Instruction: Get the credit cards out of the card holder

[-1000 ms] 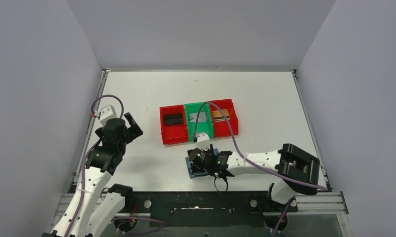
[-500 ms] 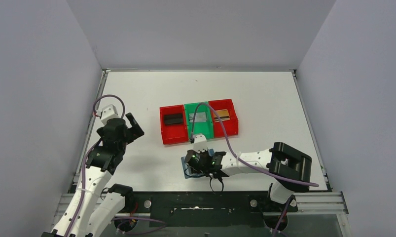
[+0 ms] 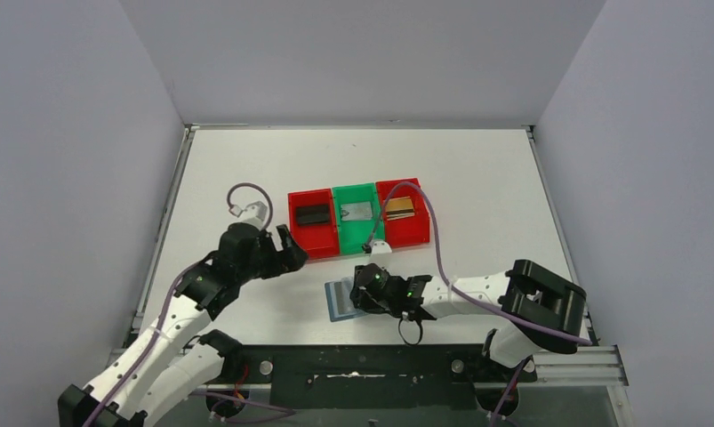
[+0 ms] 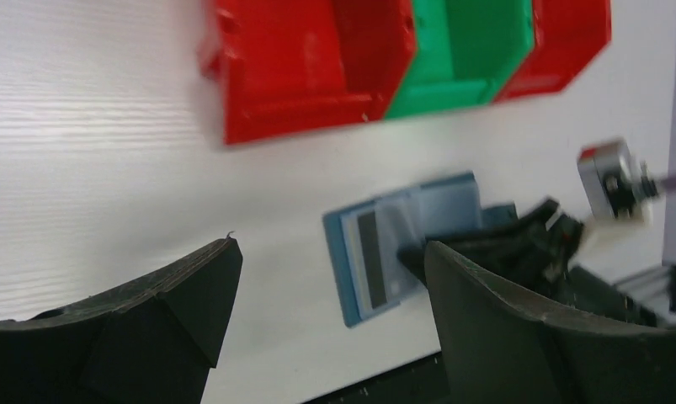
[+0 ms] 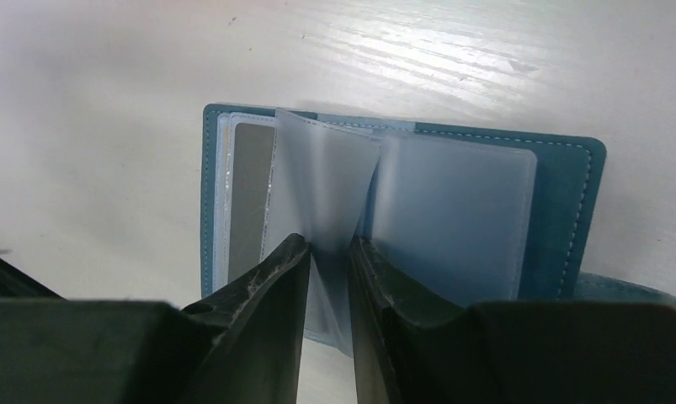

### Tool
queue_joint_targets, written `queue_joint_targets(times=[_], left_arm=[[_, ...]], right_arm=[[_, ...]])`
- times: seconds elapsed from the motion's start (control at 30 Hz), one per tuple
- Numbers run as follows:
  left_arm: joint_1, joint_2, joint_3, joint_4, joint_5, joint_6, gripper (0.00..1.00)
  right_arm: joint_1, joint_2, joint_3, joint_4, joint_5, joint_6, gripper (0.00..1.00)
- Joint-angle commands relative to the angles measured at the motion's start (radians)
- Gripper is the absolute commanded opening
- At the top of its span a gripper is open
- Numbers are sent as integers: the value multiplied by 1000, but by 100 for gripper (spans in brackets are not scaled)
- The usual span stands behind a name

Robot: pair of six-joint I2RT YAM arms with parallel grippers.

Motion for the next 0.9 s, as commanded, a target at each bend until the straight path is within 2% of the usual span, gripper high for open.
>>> queue_joint_targets(times=[0.0, 0.1, 0.2, 0.4, 0.67, 0.87], left_arm=[[-244, 56, 5, 136, -23, -111, 80], [-398, 125, 12, 164, -134, -171, 78], [-458, 175, -20, 258, -131, -212, 76], [-511, 266, -62, 403, -133, -269, 76], [-526, 388, -131, 627, -123, -341, 75], [-534, 483, -134, 664, -132, -355, 73]], right_arm=[[-64, -50, -100, 264, -135, 82, 23], [-85, -52, -147, 351, -160, 127, 21], [-99, -51, -192, 415, -172, 160, 19], [-123, -61, -286, 538, -177, 228, 19], [-137, -51, -369, 663, -170, 293, 20], [-142, -60, -388, 665, -149, 325, 26]])
